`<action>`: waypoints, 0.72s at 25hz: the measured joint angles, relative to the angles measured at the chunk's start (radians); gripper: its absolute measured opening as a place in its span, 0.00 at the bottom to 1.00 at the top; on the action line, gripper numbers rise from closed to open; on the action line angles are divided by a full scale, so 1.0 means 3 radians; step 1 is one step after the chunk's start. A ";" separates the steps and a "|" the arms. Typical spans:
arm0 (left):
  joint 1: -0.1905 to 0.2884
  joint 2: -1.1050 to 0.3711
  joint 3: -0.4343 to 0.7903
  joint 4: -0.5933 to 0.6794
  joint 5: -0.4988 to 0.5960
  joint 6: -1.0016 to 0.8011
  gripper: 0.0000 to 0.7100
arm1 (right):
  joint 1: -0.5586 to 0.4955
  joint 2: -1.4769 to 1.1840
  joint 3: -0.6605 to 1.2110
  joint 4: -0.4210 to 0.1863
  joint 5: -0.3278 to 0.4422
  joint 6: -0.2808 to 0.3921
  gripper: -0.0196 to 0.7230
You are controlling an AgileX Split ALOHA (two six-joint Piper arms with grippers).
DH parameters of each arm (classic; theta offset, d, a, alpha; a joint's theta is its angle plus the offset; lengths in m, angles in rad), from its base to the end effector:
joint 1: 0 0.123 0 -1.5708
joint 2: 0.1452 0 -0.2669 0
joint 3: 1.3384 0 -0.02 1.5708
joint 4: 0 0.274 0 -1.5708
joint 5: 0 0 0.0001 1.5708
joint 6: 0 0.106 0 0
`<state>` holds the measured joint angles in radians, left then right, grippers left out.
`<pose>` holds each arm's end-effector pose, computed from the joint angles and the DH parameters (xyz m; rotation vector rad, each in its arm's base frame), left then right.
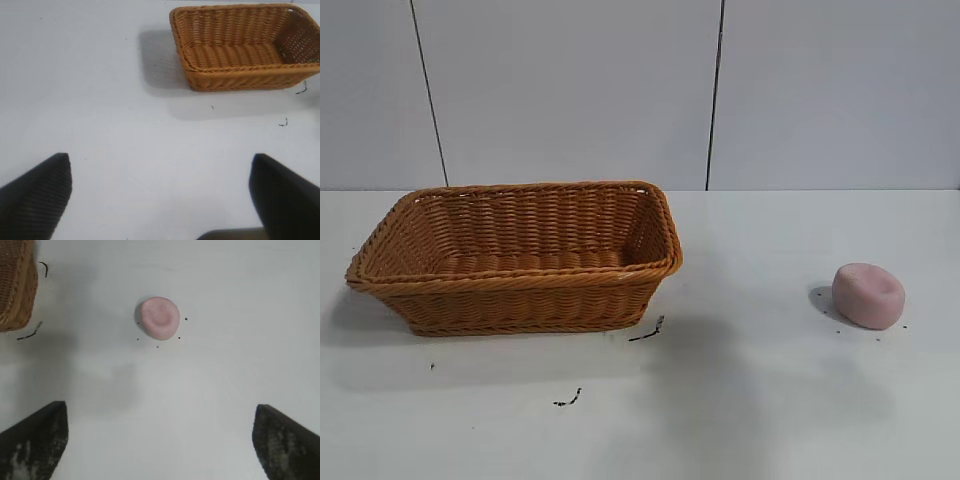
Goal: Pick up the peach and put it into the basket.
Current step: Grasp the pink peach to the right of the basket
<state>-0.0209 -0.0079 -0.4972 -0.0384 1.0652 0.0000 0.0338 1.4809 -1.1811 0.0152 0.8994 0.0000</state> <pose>0.0460 -0.0045 0.2808 0.0233 2.0435 -0.0590 0.3334 0.0125 0.2562 -0.0364 2.6827 0.0295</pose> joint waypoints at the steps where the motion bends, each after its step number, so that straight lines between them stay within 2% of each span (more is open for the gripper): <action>1: 0.0000 0.0000 0.0000 0.0000 0.0000 0.0000 0.98 | 0.0010 0.0186 -0.0132 0.0000 0.0000 -0.0024 0.96; 8: 0.0000 0.0000 0.0000 0.0000 0.0000 0.0000 0.98 | 0.0076 0.1140 -0.0683 -0.0004 0.0003 -0.0047 0.96; 15: 0.0000 0.0000 0.0000 0.0000 0.0000 0.0000 0.98 | 0.0076 0.1730 -0.0711 -0.0014 -0.0057 -0.0036 0.96; 18: 0.0000 0.0000 0.0000 0.0000 0.0000 0.0000 0.98 | 0.0076 0.1897 -0.0714 -0.0018 -0.0172 -0.0033 0.96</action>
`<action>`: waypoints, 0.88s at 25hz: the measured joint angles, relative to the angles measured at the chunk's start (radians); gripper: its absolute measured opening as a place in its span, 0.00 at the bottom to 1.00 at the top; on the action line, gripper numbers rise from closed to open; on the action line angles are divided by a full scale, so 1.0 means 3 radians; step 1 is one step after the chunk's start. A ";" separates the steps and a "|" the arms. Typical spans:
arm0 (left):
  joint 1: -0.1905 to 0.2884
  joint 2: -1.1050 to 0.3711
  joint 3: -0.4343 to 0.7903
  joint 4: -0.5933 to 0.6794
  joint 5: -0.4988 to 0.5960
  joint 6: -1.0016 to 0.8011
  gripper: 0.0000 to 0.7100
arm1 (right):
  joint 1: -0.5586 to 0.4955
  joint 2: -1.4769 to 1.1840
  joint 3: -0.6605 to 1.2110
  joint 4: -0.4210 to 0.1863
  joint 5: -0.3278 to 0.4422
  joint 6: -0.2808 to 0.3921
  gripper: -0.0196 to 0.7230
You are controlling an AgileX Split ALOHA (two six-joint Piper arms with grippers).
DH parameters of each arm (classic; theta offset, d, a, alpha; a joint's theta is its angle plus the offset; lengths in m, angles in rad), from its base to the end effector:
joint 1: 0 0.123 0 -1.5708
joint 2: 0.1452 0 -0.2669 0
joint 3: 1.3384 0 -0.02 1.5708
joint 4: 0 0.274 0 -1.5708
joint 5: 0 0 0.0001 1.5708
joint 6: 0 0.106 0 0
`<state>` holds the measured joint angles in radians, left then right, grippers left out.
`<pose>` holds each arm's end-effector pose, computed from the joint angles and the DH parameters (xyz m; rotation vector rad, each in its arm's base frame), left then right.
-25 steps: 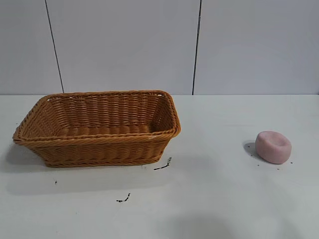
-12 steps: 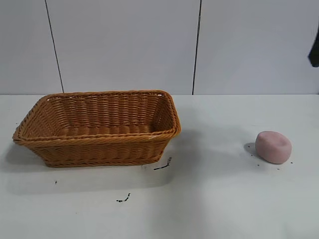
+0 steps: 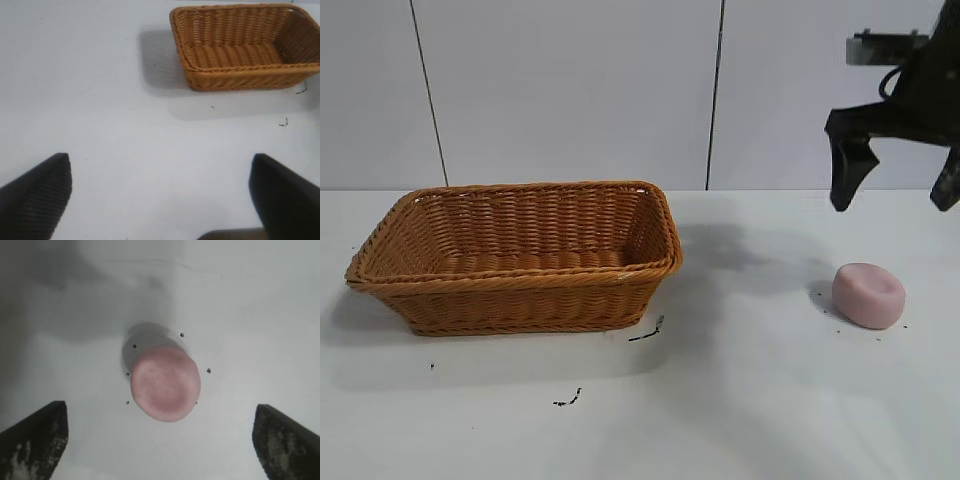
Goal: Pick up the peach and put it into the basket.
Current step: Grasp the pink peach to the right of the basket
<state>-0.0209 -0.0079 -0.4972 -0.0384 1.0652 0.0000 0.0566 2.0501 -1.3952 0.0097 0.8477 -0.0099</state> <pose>0.0460 -0.0045 0.2808 0.0233 2.0435 -0.0590 0.4134 0.0242 0.1043 -0.0905 2.9850 0.0170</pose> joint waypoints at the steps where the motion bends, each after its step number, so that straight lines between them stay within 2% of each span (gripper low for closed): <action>1: 0.0000 0.0000 0.0000 0.0000 0.0000 0.0000 0.98 | 0.0000 0.0045 0.0001 0.0000 -0.0051 0.0000 0.96; 6: 0.0000 0.0000 0.0000 0.0000 0.0000 0.0000 0.98 | 0.0000 0.0200 0.0001 0.0000 -0.0220 0.0000 0.96; 19: 0.0000 0.0000 0.0000 0.0000 0.0000 0.0000 0.98 | 0.0000 0.0297 0.0001 0.0000 -0.0286 0.0000 0.96; 20: 0.0000 0.0000 0.0000 0.0000 0.0000 0.0000 0.98 | 0.0000 0.0297 0.0001 0.0000 -0.0286 0.0000 0.95; 22: 0.0000 0.0000 0.0000 0.0000 0.0000 0.0000 0.98 | 0.0000 0.0297 0.0001 0.0000 -0.0255 0.0000 0.82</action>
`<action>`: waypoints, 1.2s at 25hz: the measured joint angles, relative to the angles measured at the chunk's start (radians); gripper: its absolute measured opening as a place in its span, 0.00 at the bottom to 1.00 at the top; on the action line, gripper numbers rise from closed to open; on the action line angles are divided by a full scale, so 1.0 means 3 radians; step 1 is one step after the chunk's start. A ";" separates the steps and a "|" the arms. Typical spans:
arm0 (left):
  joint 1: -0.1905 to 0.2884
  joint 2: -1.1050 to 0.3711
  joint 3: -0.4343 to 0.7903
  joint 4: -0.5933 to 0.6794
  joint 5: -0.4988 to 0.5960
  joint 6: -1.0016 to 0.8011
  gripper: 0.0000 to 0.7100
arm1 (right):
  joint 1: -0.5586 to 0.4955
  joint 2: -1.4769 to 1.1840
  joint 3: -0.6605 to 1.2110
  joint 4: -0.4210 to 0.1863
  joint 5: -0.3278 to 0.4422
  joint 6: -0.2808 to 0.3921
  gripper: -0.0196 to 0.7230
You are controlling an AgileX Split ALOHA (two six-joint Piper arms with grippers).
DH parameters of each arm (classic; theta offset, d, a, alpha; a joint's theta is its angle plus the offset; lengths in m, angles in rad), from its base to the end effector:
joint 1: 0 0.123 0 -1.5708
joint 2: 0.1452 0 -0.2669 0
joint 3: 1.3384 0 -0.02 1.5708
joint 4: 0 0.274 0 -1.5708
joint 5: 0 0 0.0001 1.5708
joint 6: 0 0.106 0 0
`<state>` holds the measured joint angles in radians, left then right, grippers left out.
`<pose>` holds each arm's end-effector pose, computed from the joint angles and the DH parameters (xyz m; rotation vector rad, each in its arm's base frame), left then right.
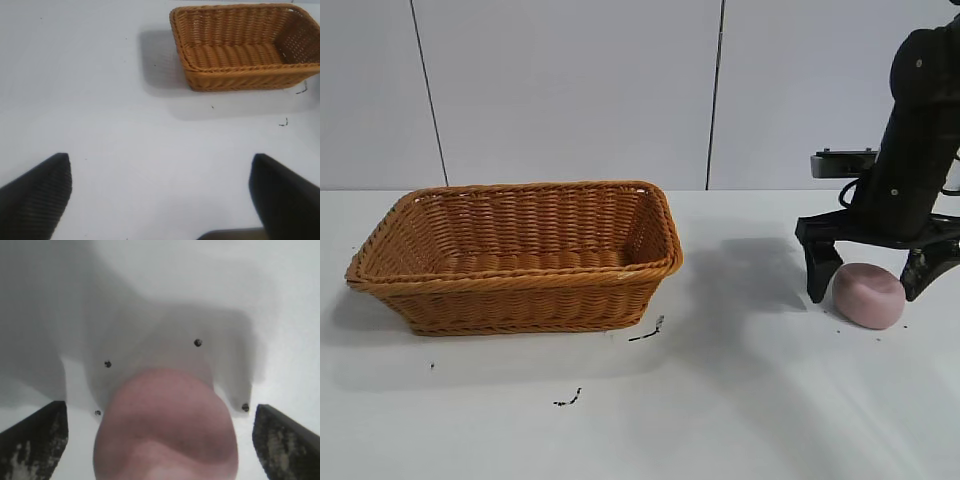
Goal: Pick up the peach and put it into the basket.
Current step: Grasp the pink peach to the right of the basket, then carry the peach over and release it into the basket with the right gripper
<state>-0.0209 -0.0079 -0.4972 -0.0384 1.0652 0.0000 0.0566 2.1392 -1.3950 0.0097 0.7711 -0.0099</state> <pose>0.0460 -0.0045 0.2808 0.0233 2.0435 -0.0590 0.4181 0.0244 0.0683 -0.0900 2.9977 0.0159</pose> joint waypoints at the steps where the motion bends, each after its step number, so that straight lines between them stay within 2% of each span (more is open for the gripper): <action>1: 0.0000 0.0000 0.0000 0.0000 0.0000 0.0000 0.98 | 0.0000 0.0000 0.0000 0.0000 0.0024 0.0000 0.72; 2: 0.0000 0.0000 0.0000 0.0000 0.0000 0.0000 0.98 | 0.0000 0.0000 0.0000 0.0000 0.0041 0.0000 0.62; 5: 0.0000 0.0000 0.0000 0.0000 0.0000 0.0000 0.98 | 0.0000 0.0000 -0.0004 -0.0032 0.0059 0.0000 0.19; 7: 0.0000 0.0000 0.0000 0.0000 0.0000 0.0000 0.98 | 0.0000 -0.0026 -0.0011 -0.0032 0.0066 -0.0010 0.04; 8: 0.0000 0.0000 0.0000 0.0000 0.0000 0.0000 0.98 | 0.0000 -0.0046 -0.0015 -0.0032 0.0078 -0.0015 0.01; 12: 0.0000 0.0000 0.0000 0.0000 0.0000 0.0000 0.98 | 0.0000 -0.0176 -0.0159 -0.0122 0.0248 -0.0032 0.02; 20: 0.0000 0.0000 0.0000 0.0000 0.0000 0.0000 0.98 | 0.0012 -0.0404 -0.1237 0.0010 0.1132 -0.0040 0.02; 26: 0.0000 0.0000 0.0000 0.0000 0.0000 0.0000 0.98 | 0.0283 -0.0325 -0.1977 0.0007 0.1454 -0.0040 0.02; 30: 0.0000 0.0000 0.0000 0.0000 0.0000 0.0000 0.98 | 0.0642 -0.0163 -0.2343 0.0007 0.1464 0.0002 0.02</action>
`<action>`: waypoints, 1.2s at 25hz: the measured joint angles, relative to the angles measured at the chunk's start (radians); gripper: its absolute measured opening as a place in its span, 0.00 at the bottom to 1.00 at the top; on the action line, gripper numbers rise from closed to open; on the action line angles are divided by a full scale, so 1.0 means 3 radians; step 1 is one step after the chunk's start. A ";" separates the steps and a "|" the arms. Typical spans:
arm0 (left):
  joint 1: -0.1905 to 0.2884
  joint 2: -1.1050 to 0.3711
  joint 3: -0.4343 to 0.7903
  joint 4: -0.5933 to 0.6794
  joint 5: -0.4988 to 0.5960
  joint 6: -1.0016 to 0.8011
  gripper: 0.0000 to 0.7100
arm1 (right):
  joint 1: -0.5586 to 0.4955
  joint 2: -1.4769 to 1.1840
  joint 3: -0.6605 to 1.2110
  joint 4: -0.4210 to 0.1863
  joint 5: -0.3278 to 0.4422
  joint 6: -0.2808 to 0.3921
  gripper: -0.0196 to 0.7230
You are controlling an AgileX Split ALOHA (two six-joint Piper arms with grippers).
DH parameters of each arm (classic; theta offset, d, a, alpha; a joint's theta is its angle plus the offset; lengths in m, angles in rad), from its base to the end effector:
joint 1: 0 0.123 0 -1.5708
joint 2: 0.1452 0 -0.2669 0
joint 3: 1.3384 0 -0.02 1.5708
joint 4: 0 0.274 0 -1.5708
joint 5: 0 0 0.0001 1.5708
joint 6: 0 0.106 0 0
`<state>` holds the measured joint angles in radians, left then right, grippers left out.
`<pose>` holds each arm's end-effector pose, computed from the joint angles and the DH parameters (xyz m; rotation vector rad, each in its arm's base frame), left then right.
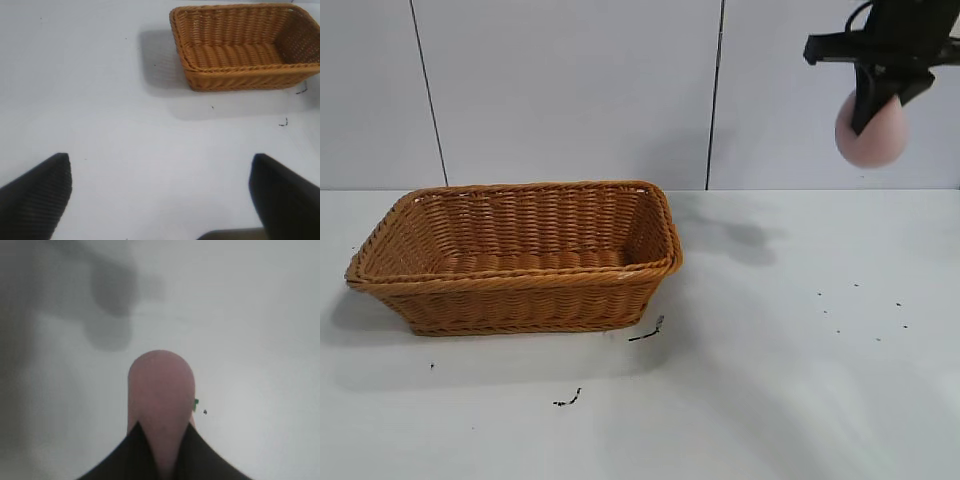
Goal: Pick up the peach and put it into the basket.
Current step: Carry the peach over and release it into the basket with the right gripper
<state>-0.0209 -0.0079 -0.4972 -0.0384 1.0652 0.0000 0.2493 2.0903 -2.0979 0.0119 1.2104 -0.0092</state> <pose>0.0460 -0.0045 0.2808 0.0233 2.0435 -0.0590 0.4668 0.1201 0.2837 -0.3445 2.6675 0.0908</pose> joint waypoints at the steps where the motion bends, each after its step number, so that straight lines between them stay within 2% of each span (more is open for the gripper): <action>1: 0.0000 0.0000 0.0000 0.0000 0.0000 0.0000 0.98 | 0.0108 0.0034 -0.0053 0.0000 0.0000 0.0010 0.02; 6: 0.0000 0.0000 0.0000 0.0000 0.0000 0.0000 0.98 | 0.0641 0.0183 -0.0164 0.0007 0.0000 0.0031 0.02; 11: 0.0000 0.0000 0.0000 0.0000 0.0000 0.0000 0.98 | 0.0961 0.0370 -0.0172 0.0024 -0.0252 0.0031 0.02; 19: 0.0000 0.0000 0.0000 0.0000 0.0000 0.0000 0.98 | 0.1023 0.0975 -0.0176 0.0065 -0.0682 0.0008 0.02; 23: 0.0000 0.0000 0.0000 0.0000 0.0000 0.0000 0.98 | 0.1027 0.1155 -0.0176 0.0159 -0.0754 -0.0109 0.05; 26: 0.0000 0.0000 0.0000 0.0000 0.0000 0.0000 0.98 | 0.1034 0.1179 -0.0176 0.0161 -0.0782 -0.0131 0.22; 30: 0.0000 0.0000 0.0000 0.0000 0.0000 0.0000 0.98 | 0.1063 0.1168 -0.0179 0.0161 -0.0781 -0.0140 0.70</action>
<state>-0.0209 -0.0079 -0.4972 -0.0384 1.0652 0.0000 0.5682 2.4408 -2.1517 0.0604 0.9760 -0.0511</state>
